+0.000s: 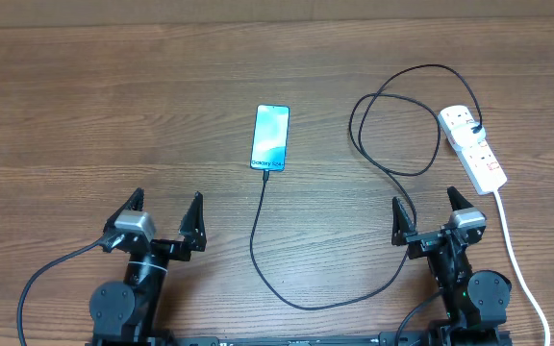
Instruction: Plug charger to phone and switch on socket
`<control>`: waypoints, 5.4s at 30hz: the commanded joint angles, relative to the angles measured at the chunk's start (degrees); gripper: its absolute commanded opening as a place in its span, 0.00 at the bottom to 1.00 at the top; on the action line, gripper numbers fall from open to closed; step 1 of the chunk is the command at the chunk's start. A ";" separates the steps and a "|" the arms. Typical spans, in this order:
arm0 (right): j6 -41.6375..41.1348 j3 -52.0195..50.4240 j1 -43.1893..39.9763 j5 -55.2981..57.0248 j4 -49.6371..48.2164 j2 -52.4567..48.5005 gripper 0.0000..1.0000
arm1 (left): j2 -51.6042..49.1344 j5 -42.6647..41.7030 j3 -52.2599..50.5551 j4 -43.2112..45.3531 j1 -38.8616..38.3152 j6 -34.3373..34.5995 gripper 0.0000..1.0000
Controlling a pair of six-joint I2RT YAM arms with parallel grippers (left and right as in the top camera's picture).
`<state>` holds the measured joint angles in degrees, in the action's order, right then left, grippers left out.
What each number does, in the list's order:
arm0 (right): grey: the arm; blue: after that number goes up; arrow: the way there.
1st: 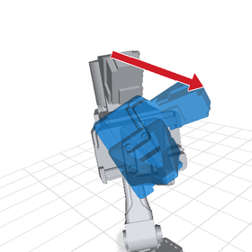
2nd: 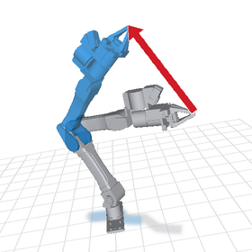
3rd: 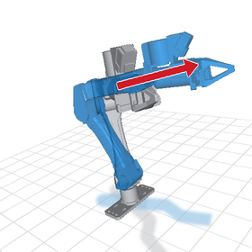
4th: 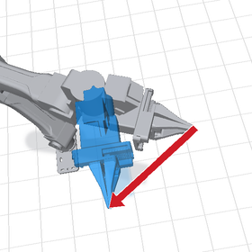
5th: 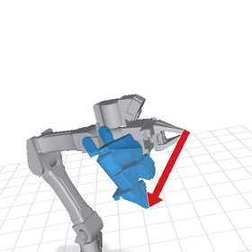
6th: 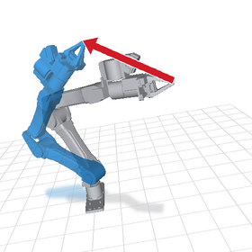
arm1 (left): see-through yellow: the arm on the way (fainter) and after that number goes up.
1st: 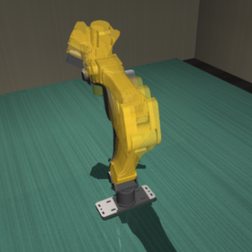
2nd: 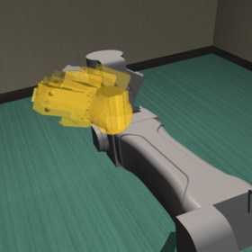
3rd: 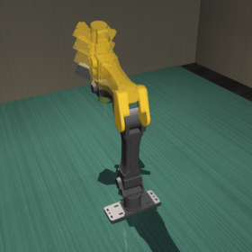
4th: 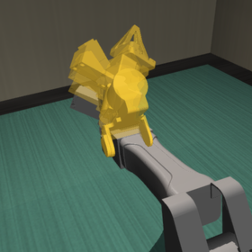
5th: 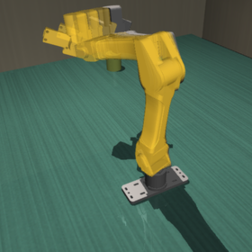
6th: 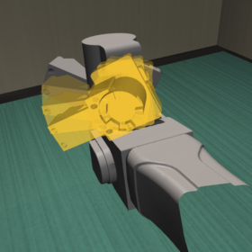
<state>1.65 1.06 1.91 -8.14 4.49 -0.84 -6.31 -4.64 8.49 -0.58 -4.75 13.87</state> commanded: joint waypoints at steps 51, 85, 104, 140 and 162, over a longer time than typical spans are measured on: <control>-0.31 -0.59 0.33 0.17 -0.31 0.68 1.00 | 6.16 8.92 -8.20 -3.74 1.42 -16.20 1.00; -0.31 -0.59 0.33 0.17 -0.28 0.68 1.00 | 6.14 10.40 -8.22 -3.69 4.37 -12.20 0.99; -0.31 -0.59 0.33 0.17 -0.28 0.68 1.00 | 6.10 9.11 -8.17 -3.61 4.35 -12.17 0.99; -0.35 -0.59 -0.72 0.17 -0.24 0.68 1.00 | 6.05 9.11 -8.17 -3.61 4.35 -12.17 1.00; -3.56 -0.59 -2.93 1.88 0.04 0.68 1.00 | 6.05 9.11 -8.17 -3.61 4.35 -12.17 1.00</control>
<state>-1.32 1.06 -0.78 -7.03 4.58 -0.84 -0.89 4.97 0.51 -4.16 -0.95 2.79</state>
